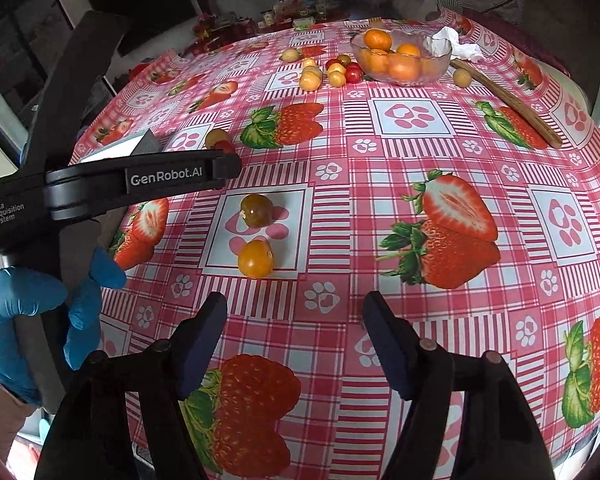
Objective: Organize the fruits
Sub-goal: 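Grasp a red cherry tomato with the left gripper while the right grasps a yellow one, then carry both tomatoes over the white tray and open both grippers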
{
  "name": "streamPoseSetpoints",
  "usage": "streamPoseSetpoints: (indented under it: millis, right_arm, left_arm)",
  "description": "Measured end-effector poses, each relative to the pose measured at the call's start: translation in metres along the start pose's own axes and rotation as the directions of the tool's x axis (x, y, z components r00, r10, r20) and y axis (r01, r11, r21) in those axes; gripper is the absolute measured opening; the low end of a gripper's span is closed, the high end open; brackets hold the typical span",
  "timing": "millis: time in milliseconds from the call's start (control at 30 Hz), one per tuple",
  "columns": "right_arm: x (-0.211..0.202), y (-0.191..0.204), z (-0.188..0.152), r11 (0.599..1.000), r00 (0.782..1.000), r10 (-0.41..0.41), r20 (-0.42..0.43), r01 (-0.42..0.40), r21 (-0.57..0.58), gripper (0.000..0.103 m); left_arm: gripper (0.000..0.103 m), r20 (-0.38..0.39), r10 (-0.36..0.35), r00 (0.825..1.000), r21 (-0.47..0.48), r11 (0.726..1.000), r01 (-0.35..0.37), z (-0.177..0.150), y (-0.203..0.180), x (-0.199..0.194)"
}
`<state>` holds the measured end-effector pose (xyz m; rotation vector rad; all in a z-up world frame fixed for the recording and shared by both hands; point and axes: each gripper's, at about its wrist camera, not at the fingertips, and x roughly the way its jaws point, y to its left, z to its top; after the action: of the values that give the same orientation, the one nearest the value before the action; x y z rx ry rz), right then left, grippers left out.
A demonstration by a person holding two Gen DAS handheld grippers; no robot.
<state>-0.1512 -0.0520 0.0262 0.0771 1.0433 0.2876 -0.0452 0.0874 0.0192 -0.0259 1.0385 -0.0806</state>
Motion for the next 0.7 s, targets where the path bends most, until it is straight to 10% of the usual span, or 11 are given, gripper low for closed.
streamPoseSetpoints:
  millis: [233,367,433,700]
  right_arm:
    - [0.012,0.014,0.011,1.0,1.0,-0.003,0.019,0.003,-0.018,0.067]
    - [0.018,0.023,0.014,0.999,0.999,-0.036,0.03,0.037,-0.038,0.038]
    - [0.021,0.023,0.016,0.999,0.999,-0.033,0.027,0.034,-0.033,0.022]
    - [0.008,0.003,0.007,0.996,0.997,0.077,-0.001,-0.077,0.043,0.023]
  left_arm:
    - [0.048,0.002,0.035,0.999,-0.011,0.999,-0.035,0.008,-0.002,0.01]
    - [0.024,0.016,0.045,0.999,-0.016,0.999,-0.045,0.009,0.002,0.01]
    - [0.023,0.023,0.027,0.999,-0.026,0.999,-0.026,0.007,0.006,0.008]
    - [0.023,0.044,-0.017,0.999,-0.019,1.0,0.018,-0.015,0.007,-0.011]
